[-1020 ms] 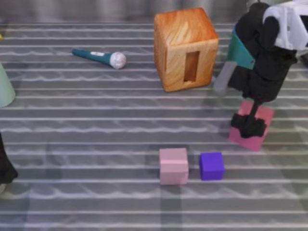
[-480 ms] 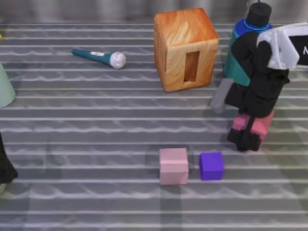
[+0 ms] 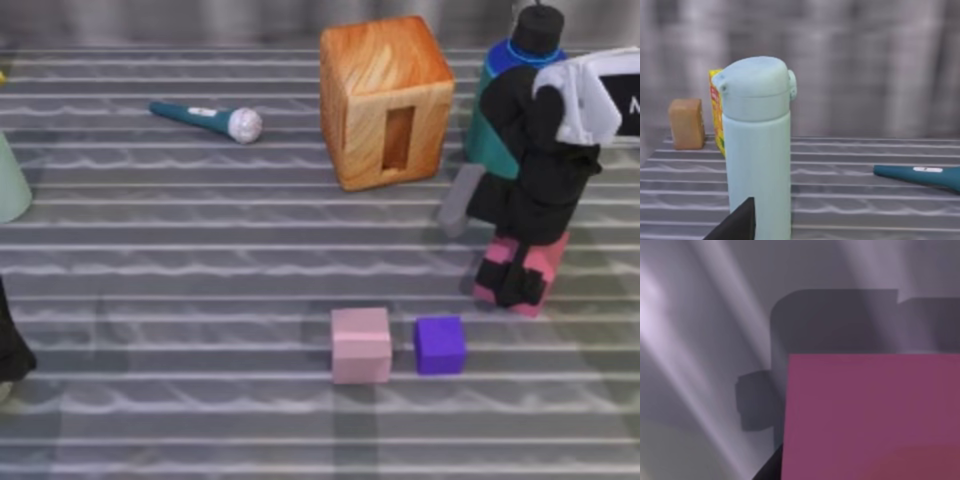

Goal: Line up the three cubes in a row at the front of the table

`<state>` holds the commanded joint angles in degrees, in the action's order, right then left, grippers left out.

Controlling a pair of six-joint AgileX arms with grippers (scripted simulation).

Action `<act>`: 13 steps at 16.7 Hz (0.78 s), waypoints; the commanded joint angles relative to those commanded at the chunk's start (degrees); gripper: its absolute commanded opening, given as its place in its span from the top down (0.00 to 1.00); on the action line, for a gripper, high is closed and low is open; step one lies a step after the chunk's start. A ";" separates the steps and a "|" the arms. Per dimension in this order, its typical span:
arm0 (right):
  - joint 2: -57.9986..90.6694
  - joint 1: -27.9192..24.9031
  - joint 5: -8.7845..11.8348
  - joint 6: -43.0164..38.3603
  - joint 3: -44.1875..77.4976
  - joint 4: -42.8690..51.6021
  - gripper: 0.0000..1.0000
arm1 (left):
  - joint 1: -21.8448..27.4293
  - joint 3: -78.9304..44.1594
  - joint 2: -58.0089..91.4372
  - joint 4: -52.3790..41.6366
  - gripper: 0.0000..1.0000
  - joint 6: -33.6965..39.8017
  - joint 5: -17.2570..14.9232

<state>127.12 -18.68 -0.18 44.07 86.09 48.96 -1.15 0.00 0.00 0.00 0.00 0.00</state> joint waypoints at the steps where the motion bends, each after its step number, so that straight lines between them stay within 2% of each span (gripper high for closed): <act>1: 0.00 0.00 0.00 0.00 0.00 0.00 0.75 | 0.00 0.00 0.00 0.00 0.00 0.00 0.00; 4: 0.00 0.00 0.00 0.00 0.00 0.00 0.98 | 0.00 0.00 0.00 0.00 0.00 0.00 0.00; 13: -0.40 0.11 0.05 -0.15 -0.01 0.30 1.00 | 0.00 0.00 0.00 0.00 0.00 0.00 0.00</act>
<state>126.73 -18.57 -0.14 43.92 86.08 49.26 -1.15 0.00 0.00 0.00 0.00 0.00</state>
